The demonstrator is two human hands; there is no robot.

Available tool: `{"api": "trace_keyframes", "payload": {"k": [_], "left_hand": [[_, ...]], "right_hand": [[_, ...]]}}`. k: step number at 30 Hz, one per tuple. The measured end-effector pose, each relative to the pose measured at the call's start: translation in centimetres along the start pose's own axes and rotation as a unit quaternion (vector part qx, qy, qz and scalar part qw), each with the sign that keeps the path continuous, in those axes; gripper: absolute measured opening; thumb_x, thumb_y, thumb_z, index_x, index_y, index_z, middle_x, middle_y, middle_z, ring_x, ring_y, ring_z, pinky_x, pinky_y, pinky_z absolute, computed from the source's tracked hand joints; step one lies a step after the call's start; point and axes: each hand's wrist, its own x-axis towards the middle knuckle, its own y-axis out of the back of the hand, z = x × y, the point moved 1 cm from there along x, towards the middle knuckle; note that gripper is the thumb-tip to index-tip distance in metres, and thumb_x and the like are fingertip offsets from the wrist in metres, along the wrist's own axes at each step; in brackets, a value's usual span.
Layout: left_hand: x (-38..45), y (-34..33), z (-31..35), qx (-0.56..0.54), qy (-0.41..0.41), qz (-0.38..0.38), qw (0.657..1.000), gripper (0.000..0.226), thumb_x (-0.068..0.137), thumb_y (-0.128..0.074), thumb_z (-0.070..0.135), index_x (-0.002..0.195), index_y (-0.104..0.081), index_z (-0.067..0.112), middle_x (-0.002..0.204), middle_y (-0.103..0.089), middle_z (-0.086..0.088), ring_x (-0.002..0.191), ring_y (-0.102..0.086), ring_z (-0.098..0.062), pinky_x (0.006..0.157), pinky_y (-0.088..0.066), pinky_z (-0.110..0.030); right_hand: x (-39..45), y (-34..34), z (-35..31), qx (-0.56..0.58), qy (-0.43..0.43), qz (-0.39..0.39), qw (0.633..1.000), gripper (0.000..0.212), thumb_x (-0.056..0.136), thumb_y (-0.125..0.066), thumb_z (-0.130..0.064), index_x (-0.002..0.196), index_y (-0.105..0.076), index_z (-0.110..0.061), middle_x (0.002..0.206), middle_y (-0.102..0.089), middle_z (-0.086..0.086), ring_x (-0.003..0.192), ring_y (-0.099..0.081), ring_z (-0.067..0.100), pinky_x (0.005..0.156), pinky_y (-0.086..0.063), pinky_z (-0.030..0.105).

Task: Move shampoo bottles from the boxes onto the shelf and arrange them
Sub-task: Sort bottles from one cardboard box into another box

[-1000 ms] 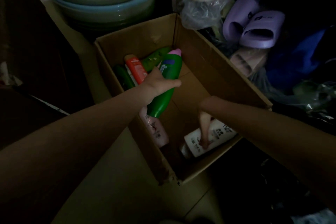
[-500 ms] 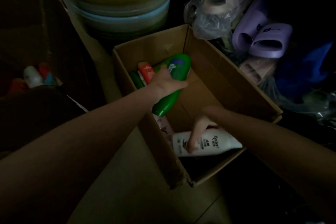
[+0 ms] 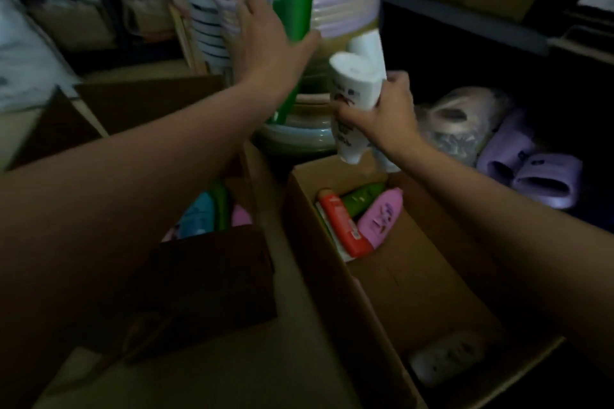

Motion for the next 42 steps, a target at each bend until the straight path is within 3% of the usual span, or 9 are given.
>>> {"api": "trace_keyframes", "payload": {"k": [3,8,13,18,24,28,32,35,42], "left_hand": [[2.0,5.2,-3.2,0.024,0.008,0.087,0.996,0.083,0.088,-0.058,0.037,0.147,-0.010,0.005,0.149,-0.025,-0.011,0.137,-0.027,-0.020,0.103,-0.023,-0.017],[1.8,10.5,-10.7,0.077,0.173,0.091,0.978,0.089,0.088,-0.057,0.039,0.147,-0.002,0.001,0.154,-0.011,-0.015,0.142,-0.017,-0.026,0.109,-0.018,-0.026],[-0.4,13.2,-19.2,0.212,0.316,-0.120,0.917,0.099,0.081,-0.069,0.032,0.148,-0.004,0.000,0.149,-0.020,-0.025,0.136,-0.026,-0.040,0.107,-0.029,-0.044],[-3.6,11.5,-23.1,0.295,0.336,-0.326,0.833,0.114,0.076,-0.075,0.028,0.148,0.011,0.010,0.148,-0.025,-0.025,0.131,-0.035,-0.041,0.104,-0.038,-0.046],[-2.8,9.6,-20.5,0.331,0.191,-0.304,0.873,0.066,0.086,-0.062,0.030,0.138,-0.027,0.007,0.134,-0.044,-0.019,0.119,-0.047,-0.037,0.095,-0.044,-0.045],[-1.2,8.3,-15.0,0.189,0.124,-0.151,0.962,0.055,0.088,-0.057,0.021,0.135,-0.033,0.008,0.133,-0.044,-0.015,0.120,-0.047,-0.033,0.097,-0.042,-0.046],[-0.6,5.2,-8.2,0.086,0.009,-0.076,0.993,0.046,0.086,-0.056,0.018,0.128,-0.041,0.009,0.129,-0.046,-0.012,0.120,-0.045,-0.028,0.099,-0.040,-0.046],[-2.9,0.7,-4.1,0.128,-0.088,-0.120,0.981,0.045,0.085,-0.054,0.021,0.126,-0.041,0.009,0.128,-0.045,-0.013,0.119,-0.043,-0.030,0.098,-0.038,-0.043],[-13.3,-10.7,-3.2,0.294,-0.225,-0.344,0.863,0.047,0.092,-0.047,0.027,0.134,-0.032,0.013,0.137,-0.037,-0.010,0.128,-0.034,-0.026,0.103,-0.027,-0.038]], "right_hand": [[0.4,-2.5,-6.5,0.107,0.096,0.090,0.986,0.050,0.073,-0.076,-0.032,0.114,-0.064,-0.006,0.091,-0.040,-0.018,0.118,-0.045,0.033,0.098,-0.042,0.033],[-0.2,-9.0,-16.1,0.285,0.163,0.135,0.935,0.055,0.066,-0.080,-0.030,0.109,-0.064,0.000,0.101,-0.046,0.003,0.112,-0.048,0.035,0.096,-0.046,0.041],[-0.4,-16.2,-17.5,0.089,0.109,-0.180,0.974,0.061,0.069,-0.078,-0.040,0.118,-0.059,-0.009,0.117,-0.059,0.012,0.110,-0.055,0.028,0.092,-0.048,0.035],[-4.4,-21.2,-13.3,-0.113,-0.032,-0.382,0.917,0.077,0.070,-0.079,-0.036,0.132,-0.043,-0.009,0.129,-0.040,0.013,0.112,-0.051,0.033,0.086,-0.049,0.038],[-5.1,-21.3,-11.9,-0.159,-0.028,-0.410,0.898,0.050,0.081,-0.069,-0.036,0.119,-0.053,-0.008,0.118,-0.050,0.011,0.110,-0.053,0.032,0.081,-0.048,0.036],[-0.6,-16.6,-13.6,-0.153,0.099,-0.246,0.952,0.032,0.086,-0.056,-0.021,0.114,-0.059,-0.006,0.123,-0.049,0.017,0.115,-0.049,0.032,0.091,-0.043,0.036],[3.2,-10.3,-9.0,-0.170,0.125,-0.109,0.971,0.028,0.087,-0.053,-0.025,0.105,-0.065,-0.007,0.116,-0.053,0.019,0.113,-0.048,0.033,0.094,-0.042,0.037],[2.4,-7.0,-1.2,-0.249,0.054,-0.085,0.963,0.029,0.087,-0.052,-0.024,0.103,-0.065,-0.005,0.114,-0.054,0.021,0.112,-0.048,0.036,0.093,-0.040,0.038],[-5.8,-5.0,12.5,-0.378,-0.078,-0.251,0.888,0.052,0.093,-0.047,-0.031,0.138,-0.034,-0.007,0.138,-0.031,0.019,0.127,-0.031,0.036,0.103,-0.032,0.045]]}}
